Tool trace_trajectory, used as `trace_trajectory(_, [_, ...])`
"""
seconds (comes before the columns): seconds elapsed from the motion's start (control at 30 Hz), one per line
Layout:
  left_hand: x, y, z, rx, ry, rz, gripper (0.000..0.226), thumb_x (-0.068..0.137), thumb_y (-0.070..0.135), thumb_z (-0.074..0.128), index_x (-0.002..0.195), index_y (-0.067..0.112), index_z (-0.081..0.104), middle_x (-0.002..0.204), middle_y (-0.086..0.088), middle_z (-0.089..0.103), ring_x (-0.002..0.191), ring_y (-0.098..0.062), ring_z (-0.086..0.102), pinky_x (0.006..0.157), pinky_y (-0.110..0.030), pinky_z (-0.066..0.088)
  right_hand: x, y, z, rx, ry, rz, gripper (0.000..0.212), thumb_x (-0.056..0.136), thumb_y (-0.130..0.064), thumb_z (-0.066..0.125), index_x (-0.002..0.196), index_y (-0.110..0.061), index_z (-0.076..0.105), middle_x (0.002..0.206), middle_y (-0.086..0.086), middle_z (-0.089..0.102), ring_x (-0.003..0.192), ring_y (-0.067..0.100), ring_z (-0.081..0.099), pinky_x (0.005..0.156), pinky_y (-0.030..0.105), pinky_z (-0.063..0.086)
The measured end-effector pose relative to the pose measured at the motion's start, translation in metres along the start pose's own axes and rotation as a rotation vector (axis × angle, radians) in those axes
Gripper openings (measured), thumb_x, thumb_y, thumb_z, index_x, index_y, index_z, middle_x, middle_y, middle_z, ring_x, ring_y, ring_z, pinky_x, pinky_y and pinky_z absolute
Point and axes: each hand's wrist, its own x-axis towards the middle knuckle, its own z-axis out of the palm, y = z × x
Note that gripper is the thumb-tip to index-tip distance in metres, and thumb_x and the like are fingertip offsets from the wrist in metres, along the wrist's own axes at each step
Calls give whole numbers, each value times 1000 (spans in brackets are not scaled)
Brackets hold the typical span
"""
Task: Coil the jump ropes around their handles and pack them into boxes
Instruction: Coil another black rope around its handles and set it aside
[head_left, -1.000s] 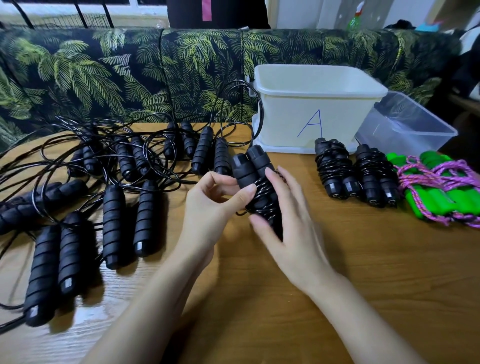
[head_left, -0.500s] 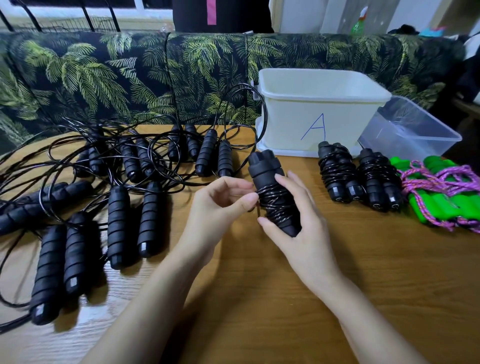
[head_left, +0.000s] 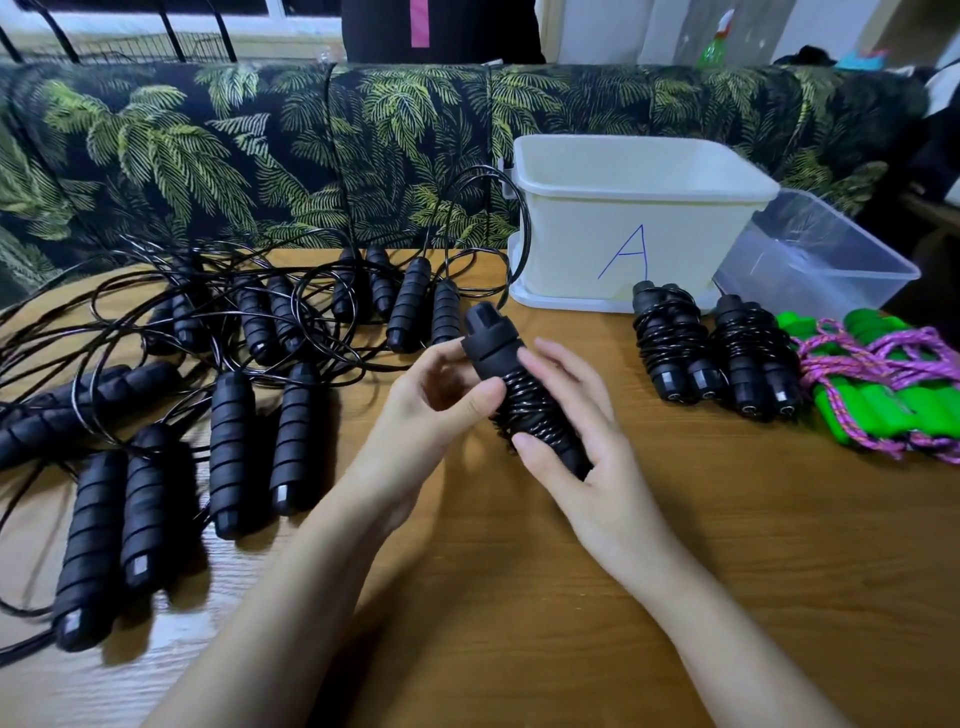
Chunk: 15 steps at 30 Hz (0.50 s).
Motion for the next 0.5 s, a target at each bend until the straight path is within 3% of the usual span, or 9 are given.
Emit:
trace_trajectory(0.1, [-2,-2,7,0,121,24,58,69,26,74,120,2,60,82,6,69,84,-3,64,74,-15,49,-2,4,3,-245,-21,-37,63,91,-37,62,149,-40,37,156,-16,29,141,-4,31,106,5,27])
trace_trajectory(0.17, [-2,-1,9,1,158,27,57,65,28,76,114,2,62,75,9,67,78,-3,64,71,-14,49,-2,6,4,-284,-14,-35,69,88,-43,63,150,-41,33,157,-18,29,138,-10,31,102,1,26])
trace_trajectory(0.33, [-2,5,3,10,112,20,38,69,23,74,103,10,63,73,9,70,76,-3,65,74,-16,50,1,4,-2,-42,16,4,69,83,-22,71,144,-34,41,151,-11,41,139,-2,37,109,10,27])
trace_trajectory(0.5, [-2,8,-1,-24,70,6,29,74,20,70,100,12,61,80,6,73,80,-3,66,75,-14,49,4,0,-14,248,-39,151,67,83,-22,71,141,-40,43,144,-11,54,135,7,47,111,27,39])
